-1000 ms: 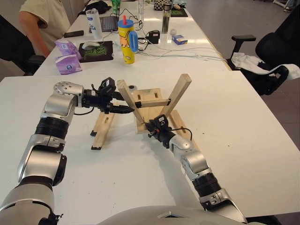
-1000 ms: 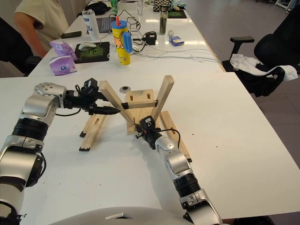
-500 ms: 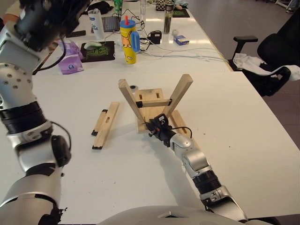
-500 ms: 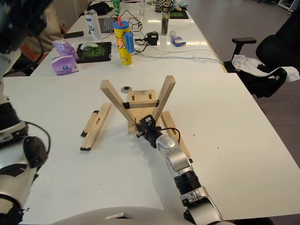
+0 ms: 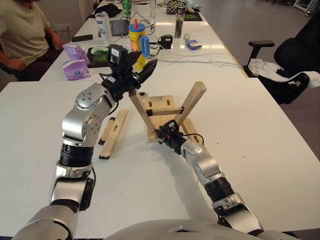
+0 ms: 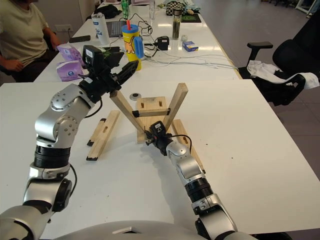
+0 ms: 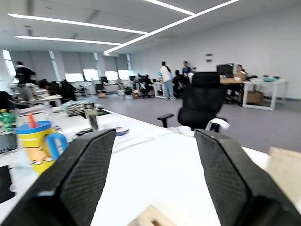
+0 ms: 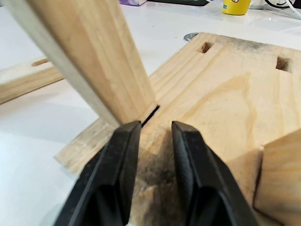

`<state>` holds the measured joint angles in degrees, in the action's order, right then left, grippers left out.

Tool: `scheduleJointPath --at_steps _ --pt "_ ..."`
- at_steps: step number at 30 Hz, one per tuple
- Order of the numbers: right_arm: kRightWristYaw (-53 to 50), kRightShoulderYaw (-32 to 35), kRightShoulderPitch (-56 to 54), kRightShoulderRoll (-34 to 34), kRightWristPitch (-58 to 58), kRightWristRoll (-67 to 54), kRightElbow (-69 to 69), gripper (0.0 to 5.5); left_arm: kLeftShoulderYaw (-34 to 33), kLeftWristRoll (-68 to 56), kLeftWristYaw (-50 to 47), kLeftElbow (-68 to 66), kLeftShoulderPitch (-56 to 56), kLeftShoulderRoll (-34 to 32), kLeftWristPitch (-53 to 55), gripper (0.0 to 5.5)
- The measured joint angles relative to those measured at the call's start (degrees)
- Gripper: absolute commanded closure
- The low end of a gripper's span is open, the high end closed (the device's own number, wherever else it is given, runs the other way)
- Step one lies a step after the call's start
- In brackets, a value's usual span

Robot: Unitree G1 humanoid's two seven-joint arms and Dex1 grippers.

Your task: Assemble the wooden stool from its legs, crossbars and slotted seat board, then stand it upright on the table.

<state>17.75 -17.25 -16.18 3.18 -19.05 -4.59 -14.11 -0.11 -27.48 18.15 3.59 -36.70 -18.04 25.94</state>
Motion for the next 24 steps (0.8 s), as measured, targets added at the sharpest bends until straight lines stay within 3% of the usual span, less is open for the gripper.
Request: scheduleJointPath --at_steps 3,5,8,14,20,24 --pt "-0.01 0.12 -0.21 -0.06 0.76 -0.08 0.06 4.28 -4.41 -0.24 -3.72 0.2 -5.69 0.95 -1.15 2.37" --pt "-0.23 0.57 0.09 -0.05 1.4 -0.1 0.01 4.28 -8.61 -2.62 -6.55 6.91 -13.24 0.99 -2.25 2.37" --pt "-0.94 1.49 1.33 -0.08 2.17 -0.17 0.17 4.28 -9.31 -5.03 -9.82 17.06 -17.96 2.05 -1.42 2.37" --pt "-1.24 1.5 2.2 0.29 3.6 -0.22 2.24 4.28 2.96 1.26 -11.99 10.45 4.87 3.02 4.1 2.37" --pt "-0.78 0.88 3.52 1.57 2.96 0.22 3.78 4.28 4.64 7.34 -13.3 8.74 7.34 3.45 -3.67 2.37" --pt "0.07 0.21 4.21 1.85 2.43 0.95 4.37 4.28 1.56 10.74 -17.37 8.14 7.99 5.0 -6.36 2.37"
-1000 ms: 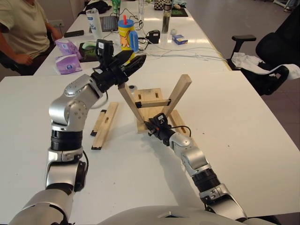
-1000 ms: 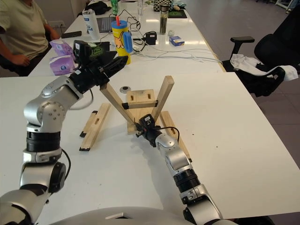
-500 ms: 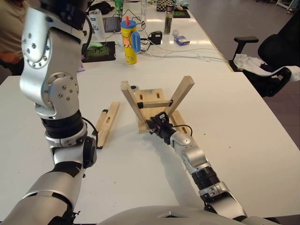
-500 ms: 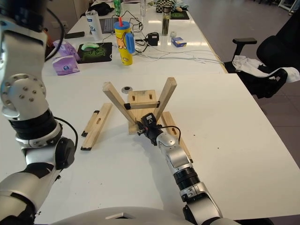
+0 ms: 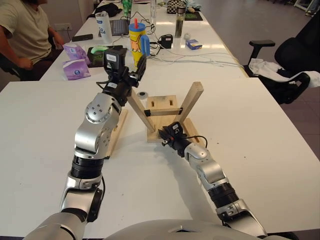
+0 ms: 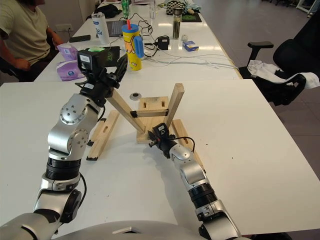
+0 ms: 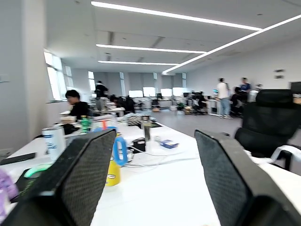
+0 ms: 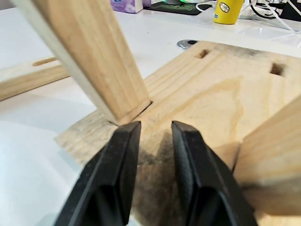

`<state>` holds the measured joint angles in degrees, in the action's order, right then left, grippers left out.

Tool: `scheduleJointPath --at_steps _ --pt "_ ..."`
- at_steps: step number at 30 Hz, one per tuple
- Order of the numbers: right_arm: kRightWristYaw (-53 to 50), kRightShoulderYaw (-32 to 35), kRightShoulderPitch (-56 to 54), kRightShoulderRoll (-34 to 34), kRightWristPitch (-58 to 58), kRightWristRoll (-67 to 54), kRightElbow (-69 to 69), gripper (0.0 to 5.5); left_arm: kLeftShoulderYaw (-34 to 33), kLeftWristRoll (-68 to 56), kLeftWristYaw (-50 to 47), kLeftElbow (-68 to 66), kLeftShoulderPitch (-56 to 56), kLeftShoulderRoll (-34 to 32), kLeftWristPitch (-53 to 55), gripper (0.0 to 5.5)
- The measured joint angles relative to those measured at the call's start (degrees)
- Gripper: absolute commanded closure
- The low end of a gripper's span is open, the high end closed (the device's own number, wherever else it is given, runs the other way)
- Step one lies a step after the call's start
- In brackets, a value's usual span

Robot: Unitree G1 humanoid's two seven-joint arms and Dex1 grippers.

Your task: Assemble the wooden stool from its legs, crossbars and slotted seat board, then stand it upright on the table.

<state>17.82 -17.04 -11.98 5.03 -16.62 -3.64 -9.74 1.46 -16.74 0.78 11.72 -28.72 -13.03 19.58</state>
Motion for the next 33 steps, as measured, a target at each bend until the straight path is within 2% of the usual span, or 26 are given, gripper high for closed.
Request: scheduleJointPath --at_steps 8,10,15,18,27,30,33 --pt "1.79 1.05 1.98 0.55 1.1 -0.29 2.79 4.28 -8.33 3.98 -5.32 13.66 0.35 -1.12 0.39 2.37" --pt "3.45 0.25 2.56 1.3 1.38 0.02 3.98 4.28 -8.69 4.77 -5.17 15.58 6.29 -1.54 3.02 2.37" --pt "6.22 -2.38 3.3 2.02 0.17 0.59 6.91 4.28 -6.31 6.25 -3.8 13.28 22.0 -0.54 9.1 2.37" --pt "6.85 -3.08 2.15 1.34 -0.07 0.91 6.04 4.28 -5.04 6.68 -3.33 12.06 22.78 0.67 9.95 2.37" --pt "5.4 -2.11 -9.28 -2.34 4.89 3.39 -9.26 4.28 -2.13 7.96 -2.15 10.55 22.78 3.3 11.22 2.37" --pt "6.71 -2.36 -8.67 -2.27 4.55 3.27 -7.4 4.28 -1.88 8.34 -1.52 10.53 22.86 3.49 11.37 2.37" --pt "9.67 -3.03 -3.04 -0.63 1.12 1.5 2.9 4.28 -1.53 8.37 -1.14 10.58 24.22 3.84 11.76 2.37"
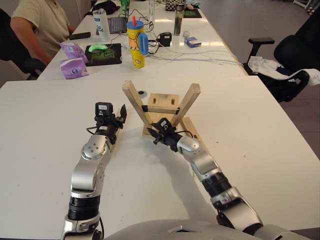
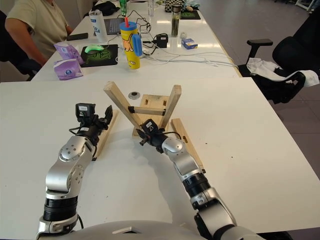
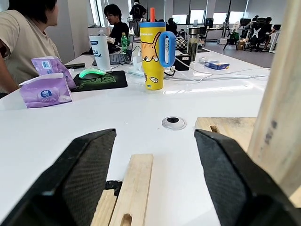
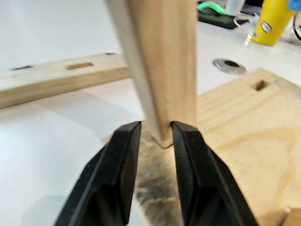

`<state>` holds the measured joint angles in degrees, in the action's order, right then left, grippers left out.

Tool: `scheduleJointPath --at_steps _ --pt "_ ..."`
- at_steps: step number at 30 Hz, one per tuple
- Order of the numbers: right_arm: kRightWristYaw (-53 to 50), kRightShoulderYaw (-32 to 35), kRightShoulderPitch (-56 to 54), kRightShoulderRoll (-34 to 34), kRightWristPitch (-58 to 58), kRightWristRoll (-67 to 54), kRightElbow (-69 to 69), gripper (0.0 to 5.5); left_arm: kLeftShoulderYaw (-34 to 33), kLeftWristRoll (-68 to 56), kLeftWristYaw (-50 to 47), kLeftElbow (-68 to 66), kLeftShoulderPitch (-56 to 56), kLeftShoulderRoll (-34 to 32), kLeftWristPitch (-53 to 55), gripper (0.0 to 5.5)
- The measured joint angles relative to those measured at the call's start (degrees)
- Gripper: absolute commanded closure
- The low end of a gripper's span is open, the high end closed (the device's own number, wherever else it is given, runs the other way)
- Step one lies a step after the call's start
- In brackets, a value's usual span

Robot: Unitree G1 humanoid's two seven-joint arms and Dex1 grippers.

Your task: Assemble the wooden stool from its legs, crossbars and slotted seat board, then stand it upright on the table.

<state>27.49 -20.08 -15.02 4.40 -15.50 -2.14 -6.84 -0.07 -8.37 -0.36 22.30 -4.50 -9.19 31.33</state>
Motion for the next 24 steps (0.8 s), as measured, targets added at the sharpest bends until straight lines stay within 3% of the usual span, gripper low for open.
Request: scheduleJointPath --at_steps 5,7,10,16,18,24 --pt "1.15 2.32 11.64 4.36 -8.06 -4.52 21.31 5.12 0.01 0.18 -0.09 1.09 1.75 1.02 0.06 2.63" --pt "-2.22 7.21 15.4 4.37 -11.16 -6.77 30.23 5.47 -0.36 0.35 -0.42 1.88 2.09 1.37 -0.32 2.97" --pt "-9.09 16.33 16.59 4.07 -12.6 -7.24 38.45 5.5 -2.05 0.85 -1.39 2.52 2.17 1.64 -1.93 3.52" --pt "-23.21 27.13 11.15 2.72 -13.74 -3.34 34.11 5.5 -4.94 3.24 -3.27 1.49 -1.43 1.39 -6.06 4.46" --pt "-27.7 30.3 7.82 1.88 -14.47 -2.86 32.67 5.5 -5.31 4.28 -3.43 0.55 -3.68 0.49 -6.2 4.46" --pt "-30.83 28.89 2.33 -0.24 -16.04 -2.85 29.41 5.5 -2.0 6.28 -0.99 -1.76 -4.9 0.23 -6.29 4.46"
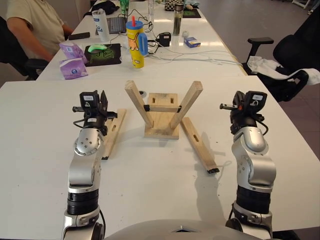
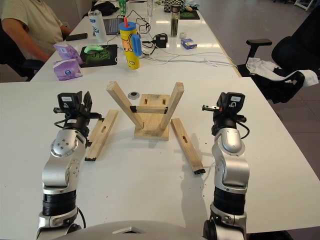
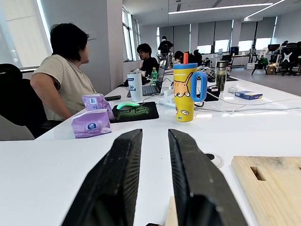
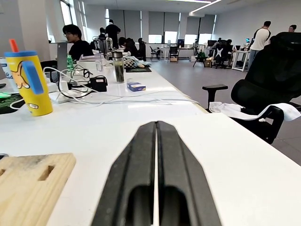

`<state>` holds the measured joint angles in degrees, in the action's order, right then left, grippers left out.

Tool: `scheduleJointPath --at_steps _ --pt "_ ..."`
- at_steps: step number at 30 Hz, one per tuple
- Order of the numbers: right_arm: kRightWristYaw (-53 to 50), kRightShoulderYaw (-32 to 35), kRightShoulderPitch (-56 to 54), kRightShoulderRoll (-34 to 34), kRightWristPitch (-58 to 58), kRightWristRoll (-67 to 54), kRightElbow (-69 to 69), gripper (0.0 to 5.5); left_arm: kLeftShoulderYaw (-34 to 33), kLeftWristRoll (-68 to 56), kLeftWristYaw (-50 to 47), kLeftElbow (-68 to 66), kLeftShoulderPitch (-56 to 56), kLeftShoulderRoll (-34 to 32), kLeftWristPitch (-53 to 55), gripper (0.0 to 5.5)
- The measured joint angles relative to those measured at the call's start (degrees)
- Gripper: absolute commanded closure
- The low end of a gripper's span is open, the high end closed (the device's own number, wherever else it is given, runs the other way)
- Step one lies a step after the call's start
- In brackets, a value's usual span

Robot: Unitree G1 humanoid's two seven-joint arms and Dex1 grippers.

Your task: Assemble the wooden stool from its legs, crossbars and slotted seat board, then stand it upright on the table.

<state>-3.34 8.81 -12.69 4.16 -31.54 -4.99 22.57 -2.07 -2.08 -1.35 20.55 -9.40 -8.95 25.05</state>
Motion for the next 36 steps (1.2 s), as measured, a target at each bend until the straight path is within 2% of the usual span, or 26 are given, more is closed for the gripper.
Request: scheduleJointPath --at_steps 1,3,8,13,19,23,29,32,33,36 --pt "1.38 -1.81 -0.62 -0.23 0.24 -0.18 -0.26 5.5 1.78 0.07 1.65 -0.53 -0.31 -0.18 0.02 4.46" --pt "7.72 -11.15 -1.79 -0.68 1.87 -0.63 -1.02 5.5 9.14 0.94 6.21 -2.63 -1.53 -0.34 0.33 4.46" --pt "14.13 -20.22 0.93 5.65 6.27 3.55 -3.62 5.5 11.02 6.72 6.84 -4.03 -0.96 -5.13 2.05 4.46" --pt "22.38 -23.02 2.93 9.03 6.48 2.81 -13.73 5.5 10.83 7.05 10.63 -4.61 1.97 -8.16 2.96 4.46" --pt "24.65 -19.53 0.05 8.9 11.79 1.08 -20.74 5.5 4.37 7.91 12.17 -5.04 4.35 -13.93 5.33 4.46" --pt "24.44 -17.8 -2.39 8.82 14.19 1.13 -22.8 5.5 4.57 5.68 22.92 -7.77 4.05 -20.76 5.14 4.46" --pt "32.9 -19.24 -7.59 9.82 18.86 0.22 -27.63 5.5 3.46 -5.54 50.81 -8.95 3.93 -36.67 4.32 4.46" --pt "44.04 -25.49 -8.21 13.23 18.77 -0.56 -22.75 5.5 1.44 -9.1 59.9 -8.95 5.04 -43.17 4.34 4.46" --pt "48.6 -29.55 -8.23 14.43 18.02 -0.75 -18.69 5.5 0.4 -10.89 63.21 -8.67 6.31 -45.33 4.53 4.46" --pt "51.34 -34.26 -8.22 14.12 16.24 -0.24 -13.97 5.5 -0.27 -14.27 67.58 -5.91 9.55 -47.57 5.94 4.46"
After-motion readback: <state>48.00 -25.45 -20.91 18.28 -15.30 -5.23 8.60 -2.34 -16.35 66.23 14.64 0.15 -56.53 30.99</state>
